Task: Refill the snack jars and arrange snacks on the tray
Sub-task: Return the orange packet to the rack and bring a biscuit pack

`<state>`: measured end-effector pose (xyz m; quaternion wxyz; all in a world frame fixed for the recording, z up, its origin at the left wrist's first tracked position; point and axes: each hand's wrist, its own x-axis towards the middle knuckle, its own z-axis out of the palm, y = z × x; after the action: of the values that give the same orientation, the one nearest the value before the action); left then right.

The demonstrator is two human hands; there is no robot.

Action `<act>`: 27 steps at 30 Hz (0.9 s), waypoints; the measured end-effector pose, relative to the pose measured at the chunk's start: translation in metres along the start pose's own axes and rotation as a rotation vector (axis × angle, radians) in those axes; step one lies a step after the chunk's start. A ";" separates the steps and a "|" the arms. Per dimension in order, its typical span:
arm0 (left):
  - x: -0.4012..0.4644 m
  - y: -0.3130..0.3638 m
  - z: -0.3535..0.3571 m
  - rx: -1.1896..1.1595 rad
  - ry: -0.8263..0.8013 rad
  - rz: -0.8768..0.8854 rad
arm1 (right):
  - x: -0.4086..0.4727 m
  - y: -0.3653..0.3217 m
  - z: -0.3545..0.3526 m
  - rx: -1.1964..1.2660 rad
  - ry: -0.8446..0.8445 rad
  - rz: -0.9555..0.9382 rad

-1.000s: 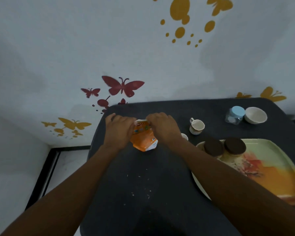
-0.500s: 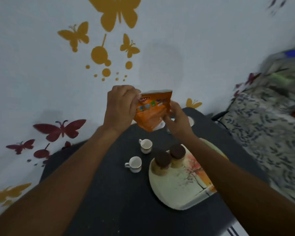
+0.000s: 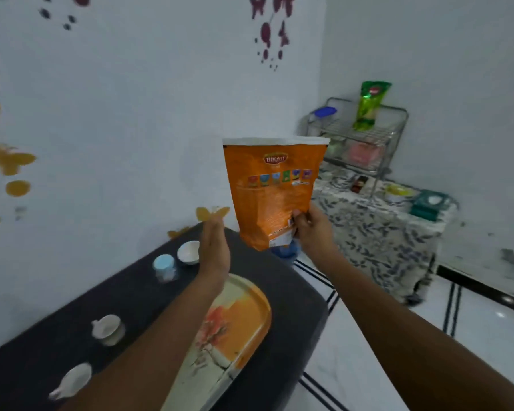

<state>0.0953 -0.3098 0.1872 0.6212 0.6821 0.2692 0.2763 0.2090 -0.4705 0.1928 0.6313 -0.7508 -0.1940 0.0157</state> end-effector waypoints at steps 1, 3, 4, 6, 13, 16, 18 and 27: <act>-0.002 -0.007 0.036 -0.068 -0.086 -0.105 | 0.012 0.008 -0.031 0.000 0.025 0.017; -0.001 -0.020 0.084 -0.093 -0.214 -0.180 | 0.029 0.020 -0.074 -0.004 0.043 0.039; 0.001 -0.020 0.110 -0.100 -0.263 -0.170 | 0.039 0.027 -0.098 -0.001 0.059 0.050; 0.006 -0.016 0.157 -0.115 -0.314 -0.136 | 0.057 0.041 -0.139 0.055 0.090 0.097; 0.022 -0.002 0.282 -0.159 -0.471 0.061 | 0.104 0.086 -0.246 0.066 0.224 0.124; 0.037 0.004 0.334 -0.159 -0.520 0.131 | 0.128 0.099 -0.283 0.033 0.281 0.108; 0.050 0.007 0.364 -0.148 -0.482 0.143 | 0.143 0.105 -0.299 0.060 0.281 0.110; 0.171 0.014 0.503 -0.234 -0.486 0.073 | 0.287 0.142 -0.374 0.027 0.143 0.133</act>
<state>0.5739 -0.5409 0.1704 0.7317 0.6614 0.0535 0.1560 0.6136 -0.7513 0.1967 0.6512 -0.7525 -0.0981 0.0067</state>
